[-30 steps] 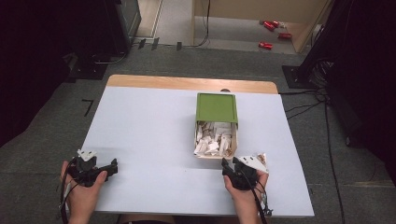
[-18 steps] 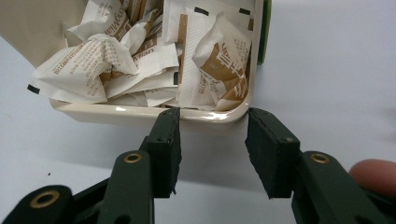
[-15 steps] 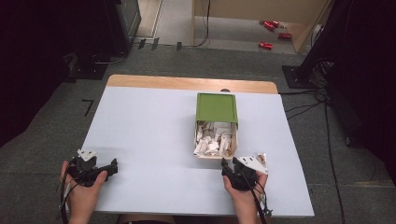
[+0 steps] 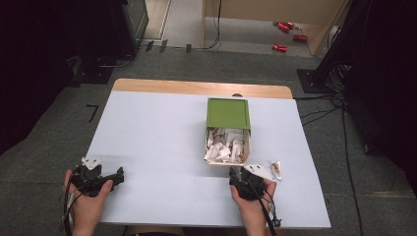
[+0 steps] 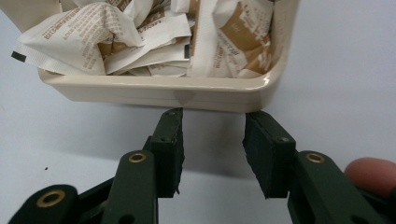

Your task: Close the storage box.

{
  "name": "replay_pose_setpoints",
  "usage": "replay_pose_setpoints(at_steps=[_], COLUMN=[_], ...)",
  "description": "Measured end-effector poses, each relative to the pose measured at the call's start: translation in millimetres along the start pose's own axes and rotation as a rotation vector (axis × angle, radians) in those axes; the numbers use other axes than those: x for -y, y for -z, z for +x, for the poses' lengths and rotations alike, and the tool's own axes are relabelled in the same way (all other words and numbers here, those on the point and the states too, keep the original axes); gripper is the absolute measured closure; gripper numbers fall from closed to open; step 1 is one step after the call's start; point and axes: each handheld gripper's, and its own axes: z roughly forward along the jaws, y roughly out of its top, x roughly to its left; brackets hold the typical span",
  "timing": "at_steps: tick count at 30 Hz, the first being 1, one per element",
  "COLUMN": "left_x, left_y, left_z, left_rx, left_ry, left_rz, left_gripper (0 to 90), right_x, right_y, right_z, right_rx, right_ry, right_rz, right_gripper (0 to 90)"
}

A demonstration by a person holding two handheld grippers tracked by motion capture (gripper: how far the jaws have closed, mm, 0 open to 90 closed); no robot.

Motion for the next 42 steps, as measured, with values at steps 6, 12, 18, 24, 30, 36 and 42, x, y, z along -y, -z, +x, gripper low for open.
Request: replay_pose_setpoints(at_steps=[6, 12, 18, 24, 30, 36, 42], left_x=[0.0, 0.0, 0.0, 0.0, 0.0, 0.0, 0.0], left_y=[0.0, 0.0, 0.0, 0.0, 0.0, 0.0, 0.1], left_z=[0.0, 0.0, 0.0, 0.1, 0.0, 0.0, 0.1], left_rx=[0.0, 0.0, 0.0, 0.0, 0.0, 0.0, 0.0], left_ry=[0.0, 0.0, 0.0, 0.0, 0.0, 0.0, 0.0], left_rz=[0.0, 0.0, 0.0, 0.0, 0.0, 0.0, 0.0], left_gripper=[0.0, 0.0, 0.0, 0.0, 0.0, 0.0, 0.0], right_x=[-2.7, -2.4, -3.3, -7.5, -7.5, -9.4, -15.4], right_y=[-2.0, 2.4, 3.6, 5.4, -0.1, -5.1, -11.9], right_z=[0.0, 0.1, 10.3, 18.3, 21.7, 24.2, 24.0], right_rx=[-0.012, -0.023, -0.056, -0.038, 0.008, 0.024, 0.012], right_ry=[-0.012, -0.02, -0.009, 0.001, -0.02, -0.032, -0.025], right_rz=[-0.006, -0.014, -0.023, -0.033, -0.035, -0.051, -0.05], right_gripper=[59.0, 58.3, 58.0, 57.5, 54.5, 54.1, 48.2])
